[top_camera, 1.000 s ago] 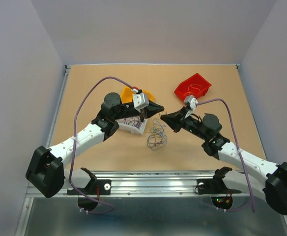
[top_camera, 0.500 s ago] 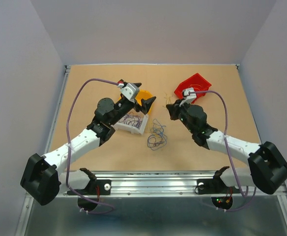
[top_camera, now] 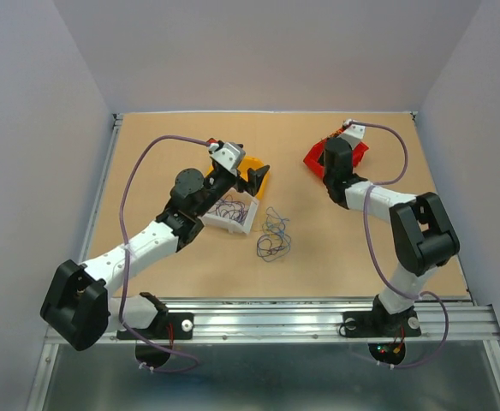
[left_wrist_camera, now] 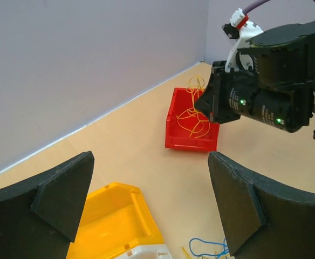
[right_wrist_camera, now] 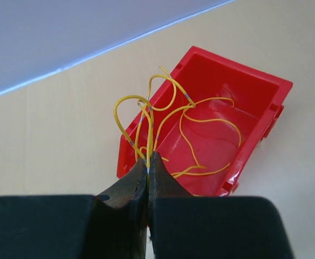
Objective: Untangle the cables
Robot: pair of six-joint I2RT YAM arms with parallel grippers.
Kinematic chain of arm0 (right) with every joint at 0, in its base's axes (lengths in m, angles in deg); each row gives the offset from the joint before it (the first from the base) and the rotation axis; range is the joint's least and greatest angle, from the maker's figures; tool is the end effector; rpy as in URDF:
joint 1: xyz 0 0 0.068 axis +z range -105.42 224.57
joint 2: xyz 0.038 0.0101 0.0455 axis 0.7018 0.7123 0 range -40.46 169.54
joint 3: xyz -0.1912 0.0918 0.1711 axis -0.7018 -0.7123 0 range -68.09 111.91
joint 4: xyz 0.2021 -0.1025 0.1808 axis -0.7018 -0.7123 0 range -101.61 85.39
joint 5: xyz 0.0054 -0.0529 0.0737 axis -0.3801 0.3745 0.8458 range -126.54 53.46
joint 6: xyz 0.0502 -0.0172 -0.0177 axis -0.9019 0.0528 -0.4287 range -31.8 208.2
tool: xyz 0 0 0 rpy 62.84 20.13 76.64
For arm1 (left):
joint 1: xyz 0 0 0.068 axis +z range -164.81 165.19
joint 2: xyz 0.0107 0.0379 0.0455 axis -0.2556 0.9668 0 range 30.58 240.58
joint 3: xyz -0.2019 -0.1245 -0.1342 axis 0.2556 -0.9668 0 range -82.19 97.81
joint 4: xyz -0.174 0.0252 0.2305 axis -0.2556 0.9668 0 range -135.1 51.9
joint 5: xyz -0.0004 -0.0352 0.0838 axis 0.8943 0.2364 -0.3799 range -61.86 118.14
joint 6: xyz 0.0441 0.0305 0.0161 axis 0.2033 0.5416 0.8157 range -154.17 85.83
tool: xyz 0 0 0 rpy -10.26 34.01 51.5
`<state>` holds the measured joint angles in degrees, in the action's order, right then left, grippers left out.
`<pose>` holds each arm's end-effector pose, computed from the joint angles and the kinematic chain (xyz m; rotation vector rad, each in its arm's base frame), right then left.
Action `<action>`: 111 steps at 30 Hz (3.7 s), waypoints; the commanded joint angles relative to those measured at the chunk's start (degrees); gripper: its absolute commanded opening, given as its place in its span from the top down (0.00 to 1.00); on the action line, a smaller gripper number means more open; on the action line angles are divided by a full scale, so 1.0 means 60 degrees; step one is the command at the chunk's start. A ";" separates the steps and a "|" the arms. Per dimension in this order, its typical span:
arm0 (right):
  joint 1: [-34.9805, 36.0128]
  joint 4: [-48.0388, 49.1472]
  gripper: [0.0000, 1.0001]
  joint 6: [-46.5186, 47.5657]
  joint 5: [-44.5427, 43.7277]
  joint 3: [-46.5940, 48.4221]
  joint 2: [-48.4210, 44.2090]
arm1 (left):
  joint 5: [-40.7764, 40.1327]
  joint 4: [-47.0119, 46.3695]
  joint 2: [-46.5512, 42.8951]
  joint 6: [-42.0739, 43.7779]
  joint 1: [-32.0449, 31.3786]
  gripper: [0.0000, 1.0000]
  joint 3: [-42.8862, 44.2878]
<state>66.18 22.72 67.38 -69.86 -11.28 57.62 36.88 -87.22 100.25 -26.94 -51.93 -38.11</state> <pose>0.3858 0.1300 0.2126 0.3924 1.7295 0.0069 0.2436 -0.1917 0.3279 0.6130 1.1520 -0.5444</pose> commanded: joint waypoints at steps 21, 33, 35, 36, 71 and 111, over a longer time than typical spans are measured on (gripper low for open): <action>-0.0393 -0.0571 0.27 -0.0940 -0.1451 0.1020 0.0193 | 0.2836 0.1585 0.1410 0.1081 -0.0184 0.01 0.1706; -0.0393 -0.0703 0.23 0.0071 0.2345 -0.1793 -0.2811 | 0.3540 0.5790 0.3432 0.2764 -0.0594 0.01 0.3933; -0.0393 -0.0717 0.23 0.0101 0.2404 -0.2115 -0.2972 | 0.3409 0.6068 0.3782 0.3233 -0.0726 0.03 0.4050; -0.0393 -0.0732 0.23 0.0115 0.2433 -0.2218 -0.3118 | 0.3118 0.6432 0.3929 0.3423 -0.0944 0.04 0.4123; -0.0393 -0.0176 0.25 -0.0002 0.2228 -0.4635 -0.5771 | 0.1635 0.9659 0.6582 0.5110 -0.1737 1.00 0.6028; 0.0616 0.5010 0.23 0.0847 1.2382 -0.3787 -0.1583 | 0.3744 0.5732 0.0430 0.1976 -0.0243 1.00 0.4401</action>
<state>67.51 47.46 70.72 4.52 -38.57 46.28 56.92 -51.23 106.09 -12.91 -53.55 -18.09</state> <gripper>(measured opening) 0.773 0.036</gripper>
